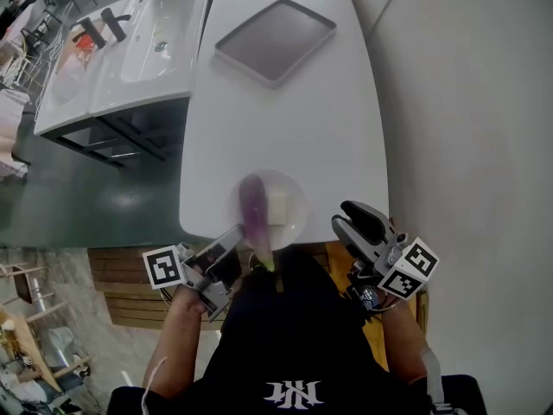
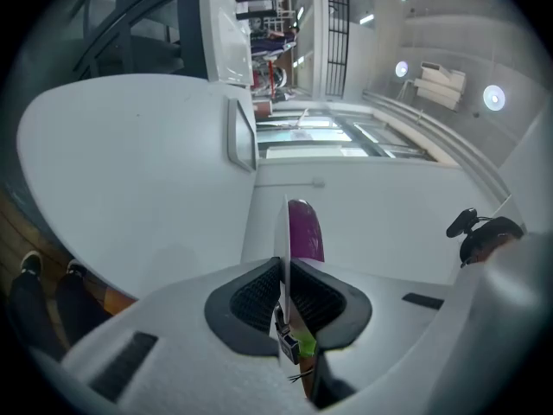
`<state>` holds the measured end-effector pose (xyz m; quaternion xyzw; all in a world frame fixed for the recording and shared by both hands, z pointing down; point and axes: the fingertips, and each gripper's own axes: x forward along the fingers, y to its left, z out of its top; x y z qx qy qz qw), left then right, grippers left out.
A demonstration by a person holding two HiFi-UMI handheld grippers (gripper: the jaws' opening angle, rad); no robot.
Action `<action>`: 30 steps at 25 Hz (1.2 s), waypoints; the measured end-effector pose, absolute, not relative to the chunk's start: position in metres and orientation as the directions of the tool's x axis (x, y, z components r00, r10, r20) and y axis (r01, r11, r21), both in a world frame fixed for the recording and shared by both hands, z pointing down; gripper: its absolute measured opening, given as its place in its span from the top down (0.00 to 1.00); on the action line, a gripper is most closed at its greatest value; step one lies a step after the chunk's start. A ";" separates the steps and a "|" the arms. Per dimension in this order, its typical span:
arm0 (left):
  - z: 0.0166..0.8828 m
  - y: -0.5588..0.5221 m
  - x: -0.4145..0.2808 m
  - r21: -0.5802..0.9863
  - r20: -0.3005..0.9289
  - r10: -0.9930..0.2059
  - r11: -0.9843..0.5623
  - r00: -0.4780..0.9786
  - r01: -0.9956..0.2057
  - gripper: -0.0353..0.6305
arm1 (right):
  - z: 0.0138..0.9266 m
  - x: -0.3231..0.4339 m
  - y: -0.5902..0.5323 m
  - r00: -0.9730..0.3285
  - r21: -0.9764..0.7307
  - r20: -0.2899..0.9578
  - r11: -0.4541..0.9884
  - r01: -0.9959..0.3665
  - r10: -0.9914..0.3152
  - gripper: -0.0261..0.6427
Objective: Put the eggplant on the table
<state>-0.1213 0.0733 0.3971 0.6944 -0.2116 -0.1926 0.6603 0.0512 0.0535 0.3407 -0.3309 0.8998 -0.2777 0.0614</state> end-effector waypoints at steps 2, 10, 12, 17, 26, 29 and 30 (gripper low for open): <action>0.397 0.061 -0.111 0.999 0.014 -0.560 -0.035 0.828 -0.040 0.92 | 0.348 0.056 0.038 -0.793 -0.556 0.088 0.631 -0.541 -0.602 0.75; 0.400 0.010 -0.069 0.997 0.032 -0.597 -0.043 0.802 -0.072 0.92 | 0.384 0.077 -0.020 -0.841 -0.668 0.116 0.585 -0.460 -0.529 0.74; 0.398 -0.002 -0.056 0.995 0.034 -0.601 -0.052 0.799 -0.082 0.92 | 0.388 0.082 -0.034 -0.852 -0.707 0.118 0.560 -0.433 -0.510 0.74; 0.399 -0.028 -0.033 0.995 0.030 -0.604 -0.058 0.797 -0.082 0.92 | 0.397 0.093 -0.067 -0.864 -0.771 0.118 0.503 -0.390 -0.489 0.74; 0.437 -0.077 -0.036 0.996 0.069 -0.571 -0.005 0.818 -0.088 0.92 | 0.439 0.080 -0.116 -0.863 -0.813 0.205 0.409 -0.413 -0.463 0.82; 0.451 -0.086 -0.040 0.995 0.091 -0.560 0.018 0.823 -0.097 0.92 | 0.456 0.077 -0.125 -0.850 -0.818 0.250 0.369 -0.441 -0.464 0.86; 0.454 -0.085 -0.040 0.995 0.097 -0.558 0.025 0.824 -0.100 0.92 | 0.461 0.078 -0.123 -0.848 -0.821 0.263 0.355 -0.447 -0.460 0.88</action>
